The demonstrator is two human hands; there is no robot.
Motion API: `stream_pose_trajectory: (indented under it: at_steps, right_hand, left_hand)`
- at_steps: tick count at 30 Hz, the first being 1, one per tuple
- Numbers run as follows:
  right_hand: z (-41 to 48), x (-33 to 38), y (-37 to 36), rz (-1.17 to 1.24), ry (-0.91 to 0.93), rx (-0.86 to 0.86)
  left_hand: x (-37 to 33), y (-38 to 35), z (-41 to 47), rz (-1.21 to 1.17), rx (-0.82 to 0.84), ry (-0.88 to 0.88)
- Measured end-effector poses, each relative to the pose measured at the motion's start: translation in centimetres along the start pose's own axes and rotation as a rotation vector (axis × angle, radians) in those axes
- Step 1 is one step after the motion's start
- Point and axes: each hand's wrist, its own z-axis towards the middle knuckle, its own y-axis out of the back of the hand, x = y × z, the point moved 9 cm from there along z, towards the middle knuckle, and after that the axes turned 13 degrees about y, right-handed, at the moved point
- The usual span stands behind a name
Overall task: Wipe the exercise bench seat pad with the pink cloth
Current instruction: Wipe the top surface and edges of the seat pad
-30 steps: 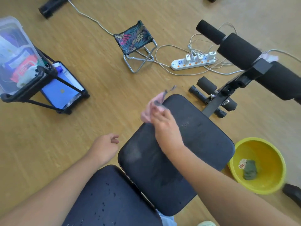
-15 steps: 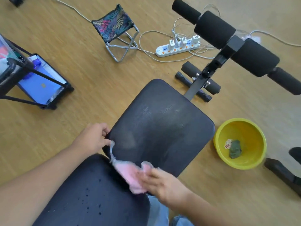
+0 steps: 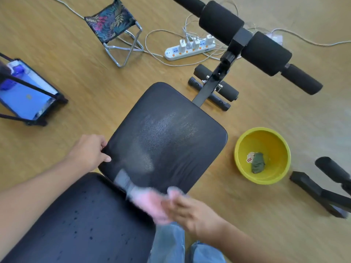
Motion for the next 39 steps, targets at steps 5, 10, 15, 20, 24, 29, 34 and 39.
stream_pose_trajectory:
  at_steps: [5,10,15,20,24,29,34,39]
  right_hand:
    - [-0.6,-7.1,8.6,0.272,-0.294,-0.356]
    - [0.0,-9.1,7.1,0.085,-0.555,-0.35]
    - [7.7,1.5,-1.8,-0.241,0.088,0.335]
    - [16.5,5.1,-2.2,-0.42,0.306,0.493]
    - [25.1,7.0,-1.1,-0.355,0.404,0.409]
    - [29.8,2.9,2.0,-0.442,0.264,0.487]
    - [29.9,-5.5,6.4,-0.511,0.091,0.514]
    - [29.3,-13.0,10.6,-0.536,-0.075,0.471]
  left_hand:
    - [0.1,0.1,0.0,-0.002,-0.002,0.022]
    - [0.4,0.2,0.0,-0.054,0.036,0.048]
    - [1.6,-0.3,0.1,-0.175,0.297,-0.075]
    - [4.7,0.9,1.2,-0.339,0.419,-0.012]
    - [8.3,2.7,2.7,-0.432,0.24,0.105]
    - [10.8,3.5,3.5,-0.342,0.165,0.153]
    - [8.8,4.0,3.5,-0.399,0.16,0.102]
    - [2.8,4.1,2.2,-0.442,0.214,-0.025]
